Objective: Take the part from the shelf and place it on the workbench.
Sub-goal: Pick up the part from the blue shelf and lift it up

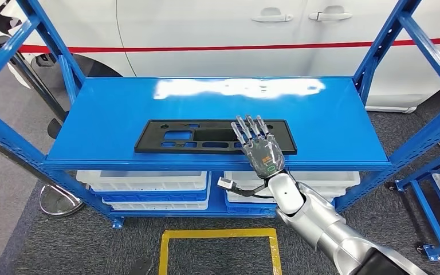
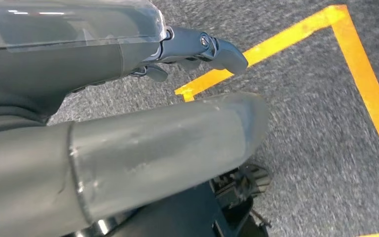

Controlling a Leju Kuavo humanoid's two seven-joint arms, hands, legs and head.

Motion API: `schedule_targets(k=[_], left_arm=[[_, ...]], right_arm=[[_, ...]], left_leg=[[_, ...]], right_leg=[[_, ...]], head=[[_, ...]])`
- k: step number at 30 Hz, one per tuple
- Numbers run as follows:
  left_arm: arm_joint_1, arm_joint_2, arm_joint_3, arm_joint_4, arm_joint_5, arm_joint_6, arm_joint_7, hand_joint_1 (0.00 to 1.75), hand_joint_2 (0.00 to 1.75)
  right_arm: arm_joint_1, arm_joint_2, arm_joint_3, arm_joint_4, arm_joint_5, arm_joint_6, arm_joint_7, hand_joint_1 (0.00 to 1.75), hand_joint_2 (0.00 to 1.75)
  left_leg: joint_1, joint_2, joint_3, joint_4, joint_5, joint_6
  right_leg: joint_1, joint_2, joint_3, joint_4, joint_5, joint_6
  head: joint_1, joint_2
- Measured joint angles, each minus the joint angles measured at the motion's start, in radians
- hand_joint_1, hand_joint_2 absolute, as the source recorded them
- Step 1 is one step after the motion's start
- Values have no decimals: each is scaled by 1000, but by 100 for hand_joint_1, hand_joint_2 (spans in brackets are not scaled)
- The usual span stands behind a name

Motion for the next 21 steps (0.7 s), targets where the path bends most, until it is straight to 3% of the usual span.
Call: schedule_targets(k=[3,4,5,6,8,10,12,15,16,19,20,21], left_arm=[[-1,0,0,0,2,1,-2,0,0],[0,0,0,0,3,1,-2,0,0],[2,0,0,0,4,2,-2,0,0],[3,0,0,0,6,2,-2,0,0],[2,0,0,0,7,2,-2,0,0],[0,0,0,0,8,2,-2,0,0],[-2,1,-1,0,8,2,-3,0,0],[-3,1,-4,0,9,2,-4,0,0],[-4,1,-5,0,10,2,-4,0,0],[-9,1,-7,0,10,2,-4,0,0],[-9,1,-7,0,10,2,-4,0,0],[-8,1,-7,0,10,2,-4,0,0]], right_arm=[[-1,2,0,-1,0,0,0,0,175],[0,2,0,-1,0,0,0,0,175],[1,2,0,-1,0,0,0,0,175],[1,2,0,-1,0,0,0,0,175],[1,2,0,-1,0,0,-2,0,175],[-2,2,0,0,0,0,-12,0,175],[-5,4,0,4,0,0,-27,0,175],[-7,6,0,11,0,0,-36,0,175],[-8,7,0,14,0,0,-36,0,175],[-6,7,1,23,0,0,-34,0,175],[-3,7,2,25,0,0,-34,0,175],[-2,7,2,28,0,0,-34,0,175]], left_leg=[[5,0,-91,175,-72,-12],[7,0,-123,225,-83,-14],[8,0,-141,242,-72,-15],[8,0,-139,221,-42,-14],[8,0,-91,98,43,-8],[3,-1,-47,0,80,2],[-3,-1,-37,-25,71,11],[3,-1,-17,-46,64,29],[6,-1,-8,-53,62,34],[4,0,5,-55,51,45],[4,-1,9,-54,47,46],[4,-1,14,-53,42,46]], right_leg=[[-1,-1,14,-3,-9,-9],[0,0,18,-2,-13,-9],[0,0,24,-2,-18,-9],[0,1,31,-2,-24,-7],[0,2,49,-2,-38,-2],[1,3,57,0,-49,6],[1,3,58,-2,-53,16],[1,0,54,19,-73,31],[1,0,34,59,-90,35],[0,-1,-78,237,-143,41],[-1,-1,-108,274,-146,43],[-1,-1,-124,282,-130,43]], head=[[0,0],[0,0],[0,0],[0,0],[0,0],[0,0],[0,0],[0,0],[1,0],[1,0],[1,0],[1,0]])
